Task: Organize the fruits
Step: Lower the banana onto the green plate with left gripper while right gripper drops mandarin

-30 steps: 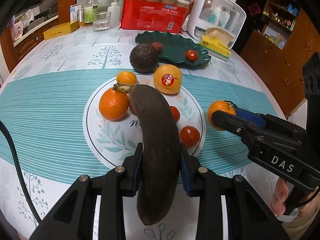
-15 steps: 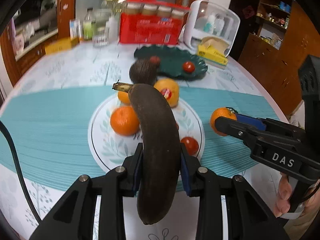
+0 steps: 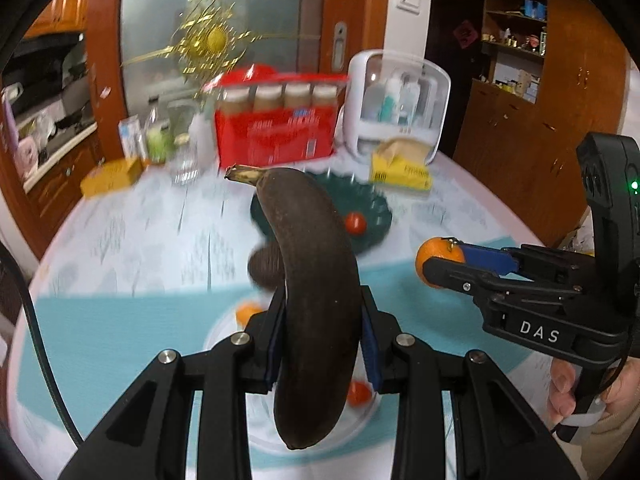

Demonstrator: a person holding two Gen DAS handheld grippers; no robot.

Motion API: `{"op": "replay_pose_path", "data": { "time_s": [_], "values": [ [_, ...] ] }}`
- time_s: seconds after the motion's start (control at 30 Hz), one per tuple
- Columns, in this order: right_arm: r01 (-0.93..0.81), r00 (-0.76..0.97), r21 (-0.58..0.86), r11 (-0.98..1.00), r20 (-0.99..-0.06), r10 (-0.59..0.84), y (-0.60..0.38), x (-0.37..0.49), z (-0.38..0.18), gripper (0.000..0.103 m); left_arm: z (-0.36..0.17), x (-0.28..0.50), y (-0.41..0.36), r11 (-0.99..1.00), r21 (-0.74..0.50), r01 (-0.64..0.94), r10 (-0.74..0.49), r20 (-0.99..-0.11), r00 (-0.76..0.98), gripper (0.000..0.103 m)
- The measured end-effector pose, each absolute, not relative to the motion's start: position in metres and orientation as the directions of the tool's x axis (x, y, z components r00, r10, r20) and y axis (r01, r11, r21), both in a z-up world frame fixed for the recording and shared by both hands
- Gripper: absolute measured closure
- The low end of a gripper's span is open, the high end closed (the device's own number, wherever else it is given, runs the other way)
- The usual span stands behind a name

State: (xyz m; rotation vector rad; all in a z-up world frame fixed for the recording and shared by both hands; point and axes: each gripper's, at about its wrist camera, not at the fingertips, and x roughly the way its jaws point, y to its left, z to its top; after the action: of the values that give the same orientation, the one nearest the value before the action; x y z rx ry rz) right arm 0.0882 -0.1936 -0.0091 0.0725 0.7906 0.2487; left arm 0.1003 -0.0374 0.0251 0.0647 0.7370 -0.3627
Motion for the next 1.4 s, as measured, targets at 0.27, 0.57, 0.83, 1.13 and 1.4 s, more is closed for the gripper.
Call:
{"op": "replay_pose_path", "data": {
  "time_s": [0.27,0.57,0.83,1.13,1.4],
  "values": [
    [-0.135,0.721,0.110,0.985,-0.671,0.174,-0.219,0.167,0.057,0.065,0.080,0.189,-0.064,0.927,0.018,0.376,-0.266,-0.673,0.690,0.072],
    [-0.063,0.677,0.183,0.981,-0.714,0.177,-0.248,0.270,0.050,0.064,0.059,0.310,-0.082,0.936,-0.084,0.342,-0.282,-0.759,0.587,0.072],
    [-0.011,0.554,0.212,0.977,-0.812,0.183,-0.251,0.328,-0.040,0.064,-0.033,0.375,-0.096,0.935,-0.172,0.310,-0.307,-0.829,0.467,0.072],
    [0.018,0.451,0.223,0.975,-0.872,0.191,-0.249,0.350,-0.106,0.064,-0.094,0.405,-0.105,0.932,-0.279,0.232,-0.349,-0.866,0.358,0.072],
    [0.040,0.408,0.274,0.961,-0.882,0.234,-0.254,0.355,-0.123,0.062,-0.104,0.414,-0.108,0.945,-0.260,0.197,-0.315,-0.884,0.345,0.040]
  ]
}}
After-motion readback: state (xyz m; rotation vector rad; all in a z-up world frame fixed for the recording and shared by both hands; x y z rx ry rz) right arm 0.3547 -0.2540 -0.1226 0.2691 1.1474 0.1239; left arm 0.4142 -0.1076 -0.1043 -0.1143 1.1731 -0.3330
